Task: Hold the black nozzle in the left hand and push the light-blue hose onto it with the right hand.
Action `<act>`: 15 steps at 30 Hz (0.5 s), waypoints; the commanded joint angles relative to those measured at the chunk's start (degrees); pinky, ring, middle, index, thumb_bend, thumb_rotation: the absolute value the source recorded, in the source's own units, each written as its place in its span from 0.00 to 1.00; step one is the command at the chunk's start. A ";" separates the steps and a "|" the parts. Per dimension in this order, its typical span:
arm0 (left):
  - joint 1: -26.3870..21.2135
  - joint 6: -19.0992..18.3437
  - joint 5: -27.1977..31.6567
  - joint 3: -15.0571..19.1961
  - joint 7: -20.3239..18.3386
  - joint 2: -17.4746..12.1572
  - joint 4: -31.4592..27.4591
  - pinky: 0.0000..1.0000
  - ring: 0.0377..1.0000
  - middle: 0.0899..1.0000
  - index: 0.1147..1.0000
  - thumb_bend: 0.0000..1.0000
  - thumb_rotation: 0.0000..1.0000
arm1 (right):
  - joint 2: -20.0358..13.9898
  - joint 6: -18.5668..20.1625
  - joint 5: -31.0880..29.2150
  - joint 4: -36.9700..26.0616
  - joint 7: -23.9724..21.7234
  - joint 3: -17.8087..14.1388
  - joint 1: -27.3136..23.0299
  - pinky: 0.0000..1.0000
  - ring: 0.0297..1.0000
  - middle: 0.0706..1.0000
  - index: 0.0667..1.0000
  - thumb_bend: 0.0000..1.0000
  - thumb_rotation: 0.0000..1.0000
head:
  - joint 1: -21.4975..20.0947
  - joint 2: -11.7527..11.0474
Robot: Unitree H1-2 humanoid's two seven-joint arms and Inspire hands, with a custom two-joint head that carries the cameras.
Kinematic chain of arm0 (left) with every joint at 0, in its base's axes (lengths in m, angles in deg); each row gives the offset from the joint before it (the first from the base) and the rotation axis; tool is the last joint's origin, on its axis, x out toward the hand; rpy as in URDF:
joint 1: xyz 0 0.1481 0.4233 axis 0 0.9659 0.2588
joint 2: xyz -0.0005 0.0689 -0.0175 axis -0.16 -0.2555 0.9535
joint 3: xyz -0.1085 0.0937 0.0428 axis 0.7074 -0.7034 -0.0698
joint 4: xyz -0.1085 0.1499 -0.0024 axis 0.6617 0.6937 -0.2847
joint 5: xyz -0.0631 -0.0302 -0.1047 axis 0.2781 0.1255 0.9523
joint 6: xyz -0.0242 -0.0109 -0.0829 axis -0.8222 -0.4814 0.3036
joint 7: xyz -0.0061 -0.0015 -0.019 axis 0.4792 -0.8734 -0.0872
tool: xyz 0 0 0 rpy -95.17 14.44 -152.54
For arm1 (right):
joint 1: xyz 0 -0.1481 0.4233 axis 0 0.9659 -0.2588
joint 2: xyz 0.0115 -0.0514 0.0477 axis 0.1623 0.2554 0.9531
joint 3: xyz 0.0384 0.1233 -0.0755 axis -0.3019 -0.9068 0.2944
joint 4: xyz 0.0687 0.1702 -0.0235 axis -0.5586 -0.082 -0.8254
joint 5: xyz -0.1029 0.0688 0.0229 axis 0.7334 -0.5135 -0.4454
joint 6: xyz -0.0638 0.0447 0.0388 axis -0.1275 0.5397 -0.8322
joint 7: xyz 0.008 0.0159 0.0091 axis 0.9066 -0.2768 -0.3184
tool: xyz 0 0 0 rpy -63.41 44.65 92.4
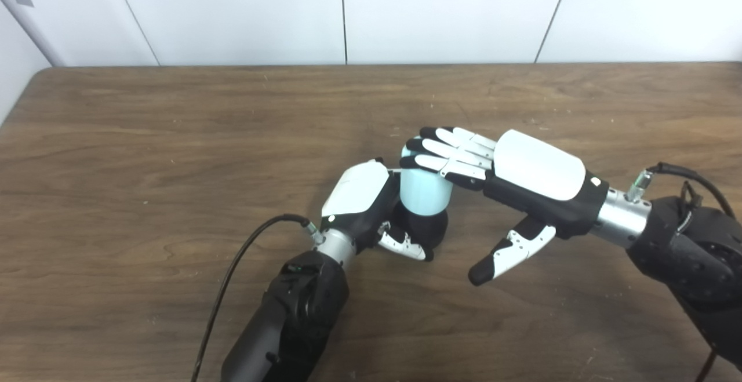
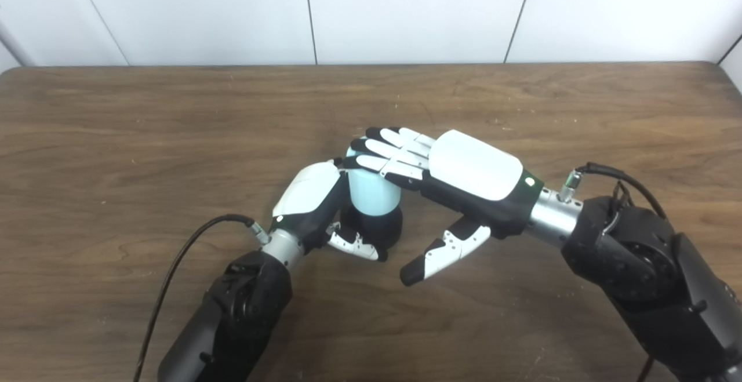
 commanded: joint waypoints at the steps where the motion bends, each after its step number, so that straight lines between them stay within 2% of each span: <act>1: 2.03 -2.63 0.42 -0.63 -4.46 -1.15 2.65 1.00 0.77 0.49 0.40 0.52 0.00 | -2.28 2.30 2.03 1.40 -5.21 1.84 1.60 1.00 1.00 0.98 0.93 0.60 1.00 | 0.14 0.00; 5: 2.10 -2.56 0.40 -0.64 -4.36 -1.22 2.67 1.00 0.80 0.49 0.40 0.52 0.00 | -2.59 6.23 -0.98 -2.49 -6.69 0.34 -1.76 1.00 1.00 0.98 0.94 0.61 1.00 | 0.19 -0.08; 7: 2.13 -2.55 0.42 -0.61 -4.31 -1.24 2.76 1.00 0.80 0.49 0.40 0.52 0.00 | -2.45 7.01 -2.38 -3.72 -6.08 -0.91 -3.07 1.00 1.00 0.98 0.94 0.61 1.00 | 0.15 -0.22; 15: 2.12 -2.37 0.72 -0.54 -3.96 -1.26 3.13 1.00 0.79 0.49 0.40 0.52 0.00 | -0.15 4.69 -4.04 -4.35 -1.89 -6.92 -6.25 1.00 1.00 0.98 0.93 0.60 1.00 | 0.10 -0.32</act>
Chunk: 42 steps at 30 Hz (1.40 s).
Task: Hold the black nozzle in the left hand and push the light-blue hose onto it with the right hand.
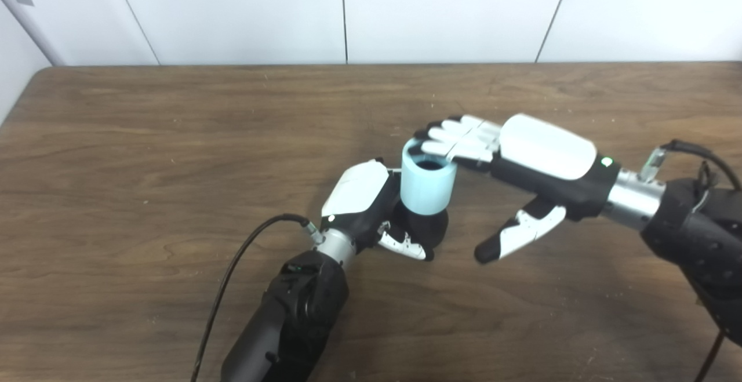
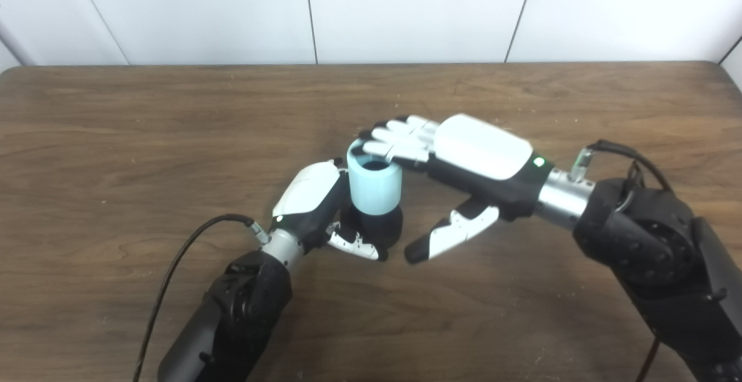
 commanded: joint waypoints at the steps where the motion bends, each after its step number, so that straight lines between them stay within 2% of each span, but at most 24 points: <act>1: 2.13 -2.35 0.51 -0.64 -3.96 -1.28 3.12 1.00 0.79 0.49 0.40 0.52 0.00 | 0.00 -1.24 -1.08 -1.52 2.06 -2.27 -3.33 1.00 1.00 0.98 0.93 0.60 1.00 | -0.02 -0.06; 9: 2.37 -2.27 0.58 -0.56 -3.72 -1.38 3.18 1.00 0.80 0.49 0.40 0.52 0.00 | 1.70 0.64 0.33 -2.95 2.19 -4.73 -5.28 0.99 0.99 0.97 0.92 0.58 1.00 | -0.12 -0.25; 23: 2.18 -2.16 -0.12 -0.77 -4.09 -2.22 2.95 1.00 0.80 0.46 0.42 0.52 0.00 | 1.67 2.90 2.36 -1.78 1.70 -5.67 -4.93 0.96 0.98 0.96 0.91 0.53 0.98 | 0.09 -0.29; 26: 1.96 -2.11 -0.23 -0.81 -4.34 -2.58 2.65 1.00 0.76 0.43 0.44 0.52 0.00 | 1.89 3.67 2.61 -1.89 1.57 -5.72 -4.42 0.96 0.97 0.96 0.91 0.52 0.98 | 0.02 -0.34; 27: 1.90 -2.09 -0.24 -0.84 -4.37 -2.66 2.61 1.00 0.77 0.52 0.43 0.52 0.02 | 1.93 3.88 2.61 -1.92 1.53 -5.72 -4.34 0.96 0.97 0.96 0.91 0.52 0.98 | 0.02 -0.34; 28: 1.78 -2.10 -0.31 -0.90 -4.43 -2.76 2.61 1.00 0.77 0.56 0.43 0.52 0.03 | 1.97 4.15 2.57 -1.96 1.47 -5.70 -4.33 0.96 0.97 0.96 0.91 0.52 0.98 | 0.00 -0.39; 29: 1.70 -2.13 -0.33 -0.96 -4.45 -2.84 2.61 1.00 0.77 0.61 0.54 0.72 0.01 | 1.98 4.34 2.55 -1.98 1.45 -5.68 -4.34 0.96 0.97 0.96 0.91 0.52 0.98 | 0.00 -0.39; 31: 1.46 -2.31 -0.67 -1.12 -4.65 -3.05 2.39 1.00 0.79 0.66 0.61 0.83 0.00 | 1.97 4.70 2.45 -2.01 1.38 -5.65 -4.40 0.96 0.97 0.96 0.90 0.52 0.98 | 0.06 -0.37; 33: 1.16 -2.63 -1.68 -1.26 -5.04 -3.21 1.63 1.00 0.81 0.71 0.65 0.86 0.00 | 1.97 4.70 2.43 -1.81 1.47 -5.59 -4.34 0.96 0.97 0.96 0.90 0.52 0.98 | 0.11 -0.46; 35: 0.89 -2.80 -2.84 -1.31 -5.16 -3.38 0.87 1.00 0.86 0.82 0.71 0.89 0.00 | 2.02 4.73 2.62 -1.69 1.51 -5.38 -4.22 0.95 0.97 0.96 0.90 0.52 0.97 | 0.14 -0.43; 38: 0.52 -2.59 -4.70 -1.24 -5.02 -3.61 0.04 1.00 0.93 0.92 0.78 0.93 0.03 | 2.05 4.56 2.69 -1.38 1.57 -5.18 -3.98 0.95 0.97 0.96 0.90 0.52 0.97 | 0.21 -0.60; 42: 0.11 -1.38 -6.37 -0.63 -3.71 -3.99 -0.71 1.00 0.96 0.96 0.85 0.97 0.09 | 2.17 4.56 3.20 -1.37 1.55 -4.83 -3.70 0.95 0.97 0.96 0.90 0.52 0.97 | 0.18 -0.67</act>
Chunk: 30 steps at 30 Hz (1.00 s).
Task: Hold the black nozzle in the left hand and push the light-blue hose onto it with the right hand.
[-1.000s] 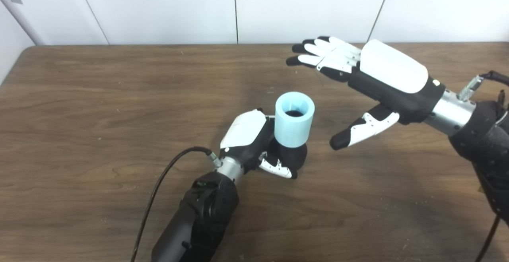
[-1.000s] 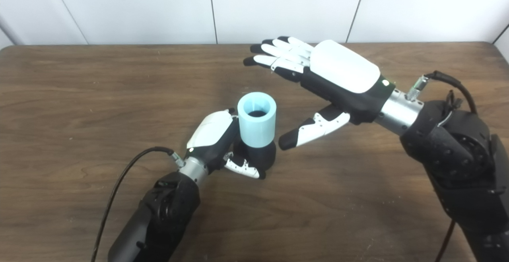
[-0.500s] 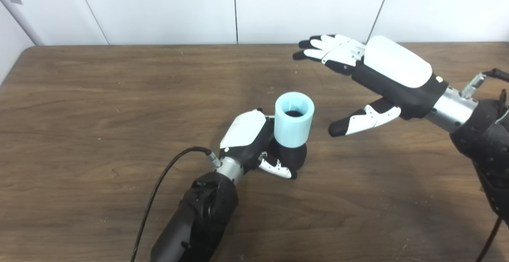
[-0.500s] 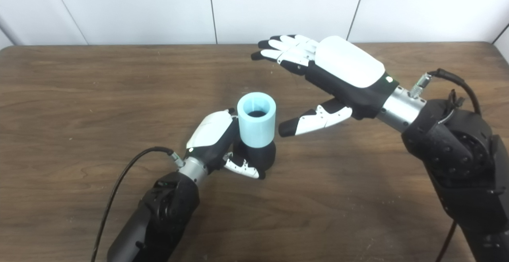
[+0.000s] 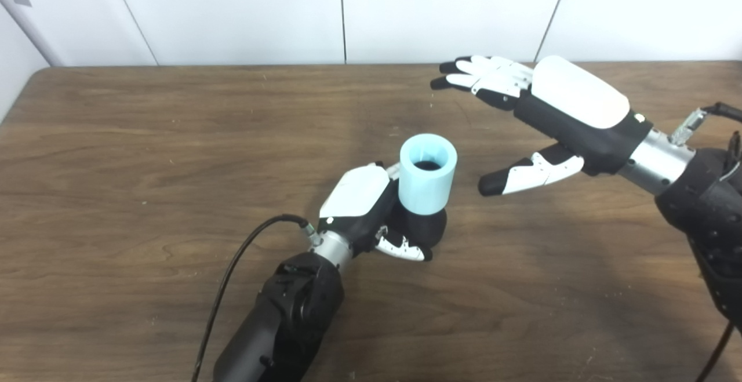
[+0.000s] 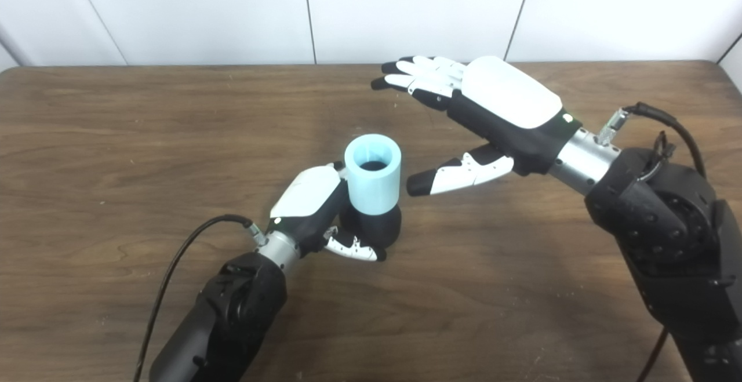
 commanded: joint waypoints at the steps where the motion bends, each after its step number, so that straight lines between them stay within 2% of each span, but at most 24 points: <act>1: 0.64 -0.24 -3.03 0.57 0.04 -2.26 1.08 1.00 0.96 0.96 0.86 0.97 0.10 | -0.28 -0.65 0.55 -0.26 0.92 -0.54 -1.09 0.95 0.97 0.96 0.90 0.52 0.97 | 0.02 0.06; 7: 0.87 4.71 -1.75 2.56 6.67 -3.01 2.03 1.00 0.97 0.97 0.87 1.00 0.19 | -0.24 -1.51 1.30 0.45 1.22 -0.03 -0.61 0.96 0.97 0.96 0.90 0.53 0.97 | 0.26 -0.09; 11: 1.07 6.50 -1.26 3.87 8.15 -3.27 2.06 1.00 0.99 0.97 0.88 1.00 0.20 | -0.24 -1.81 1.43 0.90 1.23 0.04 -0.67 0.96 0.97 0.96 0.91 0.53 0.97 | 0.42 -0.07; 20: 0.12 7.08 1.09 7.69 4.27 -5.11 -0.72 1.00 0.98 0.97 0.89 1.00 0.22 | -0.32 -3.53 1.33 3.19 1.98 -0.41 -0.05 0.95 0.97 0.95 0.91 0.53 0.97 | 0.83 -0.16; 30: -0.10 3.89 6.52 13.97 -3.80 -7.64 -7.15 1.00 0.96 0.95 0.88 1.00 0.20 | -0.54 -6.73 1.82 9.64 4.29 -1.22 1.60 0.95 0.97 0.95 0.91 0.53 0.98 | 1.20 -0.21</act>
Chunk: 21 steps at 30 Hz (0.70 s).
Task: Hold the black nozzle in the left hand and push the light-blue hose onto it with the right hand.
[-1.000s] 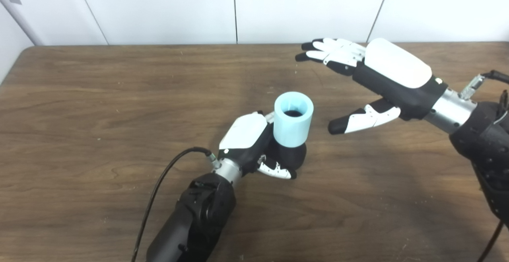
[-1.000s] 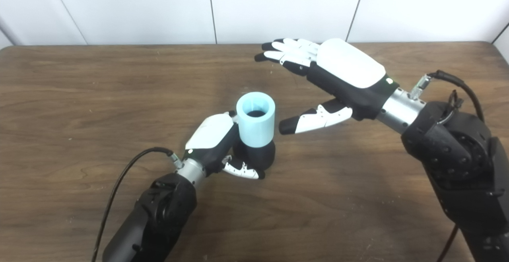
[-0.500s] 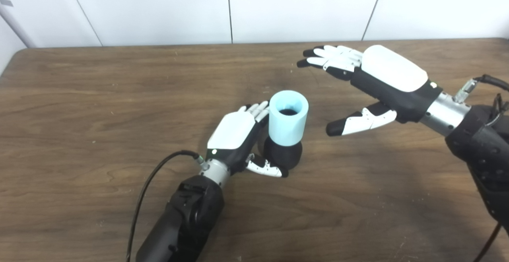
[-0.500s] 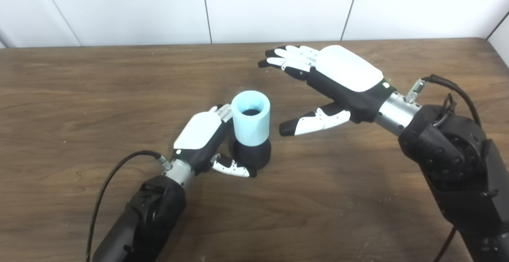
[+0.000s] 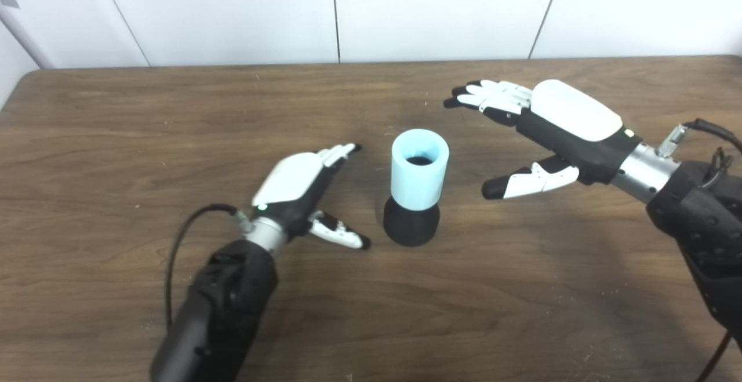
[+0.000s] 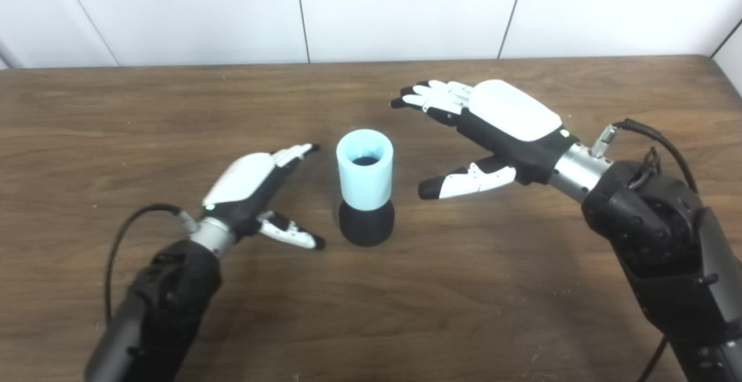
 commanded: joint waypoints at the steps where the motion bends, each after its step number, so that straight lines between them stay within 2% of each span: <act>1: -1.25 -0.70 2.16 1.79 -1.08 -0.69 -3.26 1.00 0.96 0.95 0.88 1.00 0.20 | -0.50 -2.02 -0.18 1.02 2.38 -1.31 -0.90 0.94 0.97 0.95 0.91 0.53 0.98 | -0.01 -0.01; 5: -0.33 -2.48 8.38 6.15 -2.28 -1.54 -5.17 1.00 0.96 0.95 0.88 1.00 0.19 | 0.81 0.48 -0.07 3.45 3.05 -1.41 -0.04 0.93 0.96 0.94 0.91 0.54 0.99 | -0.31 -0.16; 10: 1.32 -2.42 15.56 11.90 -0.77 -2.10 -6.24 1.00 0.97 0.94 0.89 1.00 0.17 | 3.17 5.17 -0.83 6.25 4.33 -2.57 0.91 0.90 0.95 0.92 0.92 0.54 1.00 | 0.14 -0.12; 13: 2.79 0.52 17.21 14.49 2.72 -2.46 -6.36 0.99 0.96 0.93 0.88 1.00 0.14 | 4.67 6.66 -0.09 7.47 5.82 -3.09 2.16 0.87 0.94 0.92 0.91 0.51 1.00 | -0.25 -0.13; 15: 3.80 3.34 17.40 15.80 6.10 -2.61 -6.04 0.90 0.93 0.90 0.86 0.94 0.15 | 5.32 7.33 0.44 7.76 6.78 -3.24 3.02 0.86 0.94 0.92 0.91 0.51 1.00 | -0.51 -0.05; 18: 5.37 6.29 18.60 18.22 11.25 -1.74 -5.12 0.82 0.91 0.89 0.85 0.85 0.17 | 6.72 8.37 0.14 8.42 8.75 -4.23 4.48 0.85 0.93 0.92 0.92 0.51 0.97 | -0.53 -0.11; 19: 5.89 6.91 19.40 19.18 12.75 -1.26 -4.80 0.81 0.90 0.88 0.85 0.83 0.17 | 7.58 8.39 -0.65 9.05 9.93 -5.01 5.15 0.85 0.93 0.92 0.92 0.51 0.96 | -0.60 -0.08; 21: 6.69 7.24 21.05 20.70 14.63 -0.41 -4.55 0.89 0.91 0.89 0.85 0.75 0.18 | 9.47 8.53 -2.55 10.15 12.24 -6.69 6.42 0.83 0.91 0.92 0.92 0.49 0.94 | -0.79 0.12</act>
